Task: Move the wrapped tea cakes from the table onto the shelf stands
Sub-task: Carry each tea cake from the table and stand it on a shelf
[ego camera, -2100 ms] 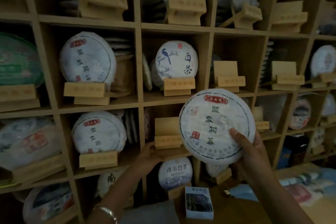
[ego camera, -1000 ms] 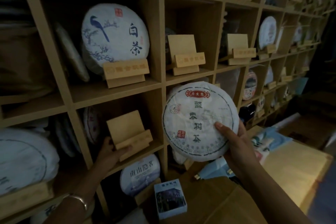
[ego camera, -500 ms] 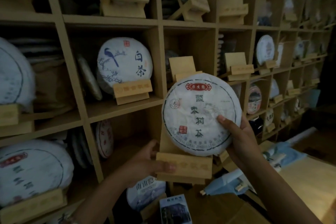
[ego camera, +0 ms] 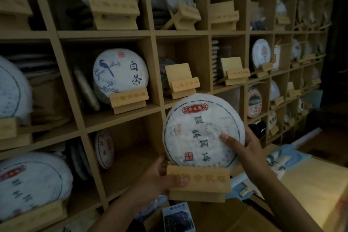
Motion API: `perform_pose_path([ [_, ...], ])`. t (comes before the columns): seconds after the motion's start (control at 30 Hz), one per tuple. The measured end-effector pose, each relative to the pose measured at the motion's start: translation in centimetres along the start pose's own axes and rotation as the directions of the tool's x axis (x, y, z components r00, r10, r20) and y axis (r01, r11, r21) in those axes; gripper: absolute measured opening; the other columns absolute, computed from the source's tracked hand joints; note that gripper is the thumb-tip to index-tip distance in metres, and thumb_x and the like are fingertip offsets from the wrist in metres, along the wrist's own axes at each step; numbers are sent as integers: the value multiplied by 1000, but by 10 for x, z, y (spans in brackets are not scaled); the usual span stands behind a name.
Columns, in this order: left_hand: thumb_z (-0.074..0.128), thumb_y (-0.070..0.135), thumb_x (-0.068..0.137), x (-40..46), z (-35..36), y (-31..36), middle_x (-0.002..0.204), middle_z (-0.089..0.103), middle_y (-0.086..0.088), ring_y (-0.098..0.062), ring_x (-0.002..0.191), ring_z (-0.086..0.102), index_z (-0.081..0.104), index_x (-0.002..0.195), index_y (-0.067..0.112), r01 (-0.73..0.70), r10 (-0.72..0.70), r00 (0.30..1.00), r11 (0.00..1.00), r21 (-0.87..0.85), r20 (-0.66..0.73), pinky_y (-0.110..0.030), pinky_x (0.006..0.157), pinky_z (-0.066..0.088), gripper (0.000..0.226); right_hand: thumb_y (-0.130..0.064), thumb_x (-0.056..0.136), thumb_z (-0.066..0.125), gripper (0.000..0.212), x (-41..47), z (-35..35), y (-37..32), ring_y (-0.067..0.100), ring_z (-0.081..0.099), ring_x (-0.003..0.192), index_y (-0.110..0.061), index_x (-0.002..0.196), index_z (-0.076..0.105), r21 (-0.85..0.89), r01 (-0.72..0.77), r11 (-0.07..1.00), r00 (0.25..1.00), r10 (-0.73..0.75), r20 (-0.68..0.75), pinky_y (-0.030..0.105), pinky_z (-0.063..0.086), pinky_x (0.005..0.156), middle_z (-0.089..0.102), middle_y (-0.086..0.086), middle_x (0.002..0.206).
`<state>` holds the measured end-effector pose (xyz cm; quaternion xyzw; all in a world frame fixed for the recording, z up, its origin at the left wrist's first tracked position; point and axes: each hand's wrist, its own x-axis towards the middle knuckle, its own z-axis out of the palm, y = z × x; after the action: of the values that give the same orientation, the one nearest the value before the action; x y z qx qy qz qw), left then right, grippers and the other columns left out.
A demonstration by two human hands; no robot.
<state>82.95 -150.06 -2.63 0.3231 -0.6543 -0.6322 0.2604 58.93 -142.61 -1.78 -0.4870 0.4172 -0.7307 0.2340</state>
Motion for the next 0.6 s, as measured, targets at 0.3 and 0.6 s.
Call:
perform_pose_path([
  [0.3, 90, 12, 49, -9, 20, -3, 93, 78, 4, -15, 80, 75, 53, 122, 26, -40, 40, 999, 993, -108, -6, -25, 56, 58, 83, -31, 95, 55, 28, -2, 0, -17, 15, 74, 93, -25, 121, 63, -70, 31, 997, 996, -25, 82, 23, 59, 68, 76, -4, 108],
  [0.6, 95, 17, 45, -14, 10, -3, 102, 77, 6, -14, 91, 74, 55, 122, 25, -104, 99, 994, 987, -119, -48, -24, 64, 58, 88, -43, 87, 63, 30, 4, 20, -17, 14, 71, 95, -27, 112, 65, -166, 62, 984, 997, -67, -25, 24, 59, 69, 74, -1, 103],
])
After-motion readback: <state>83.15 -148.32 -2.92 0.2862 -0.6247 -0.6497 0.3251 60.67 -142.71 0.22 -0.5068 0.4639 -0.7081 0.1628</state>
